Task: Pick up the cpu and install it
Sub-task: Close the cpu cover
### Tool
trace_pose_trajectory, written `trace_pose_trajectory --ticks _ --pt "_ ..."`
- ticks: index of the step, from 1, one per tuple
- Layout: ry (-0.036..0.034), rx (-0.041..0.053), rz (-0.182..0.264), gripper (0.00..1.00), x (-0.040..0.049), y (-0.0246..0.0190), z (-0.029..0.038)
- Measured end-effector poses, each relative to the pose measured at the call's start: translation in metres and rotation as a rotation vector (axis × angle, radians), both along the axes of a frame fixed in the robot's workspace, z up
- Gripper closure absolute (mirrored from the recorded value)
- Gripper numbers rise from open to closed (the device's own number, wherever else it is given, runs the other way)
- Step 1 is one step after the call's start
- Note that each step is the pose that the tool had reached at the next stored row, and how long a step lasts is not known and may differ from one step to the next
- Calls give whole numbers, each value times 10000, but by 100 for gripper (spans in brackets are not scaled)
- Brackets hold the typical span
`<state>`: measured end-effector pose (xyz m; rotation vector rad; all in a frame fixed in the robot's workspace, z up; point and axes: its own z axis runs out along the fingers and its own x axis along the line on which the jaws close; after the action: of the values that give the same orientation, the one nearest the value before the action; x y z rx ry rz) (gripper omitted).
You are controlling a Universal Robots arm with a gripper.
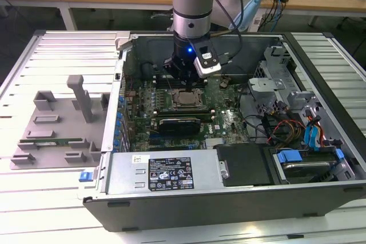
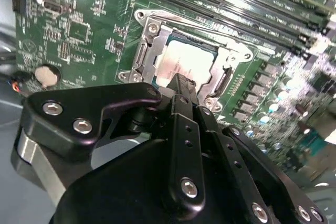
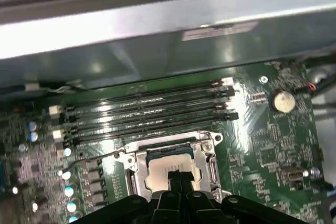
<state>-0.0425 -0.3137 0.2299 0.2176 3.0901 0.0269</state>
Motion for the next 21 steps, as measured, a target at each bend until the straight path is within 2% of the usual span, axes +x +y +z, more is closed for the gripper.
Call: trace_pose_trajectory --ticks 3,4,5,9,11,21 --pt "39 -73 641 89 0 0 -8" --pt "44 -113 755 89 -1 -1 -8" --pt "43 -114 756 89 -2 -5 -10" --pt "43 -114 755 89 -2 -117 -18" --pt "43 -115 755 89 -2 -146 -22" --pt "43 -113 754 89 -2 -155 -1"
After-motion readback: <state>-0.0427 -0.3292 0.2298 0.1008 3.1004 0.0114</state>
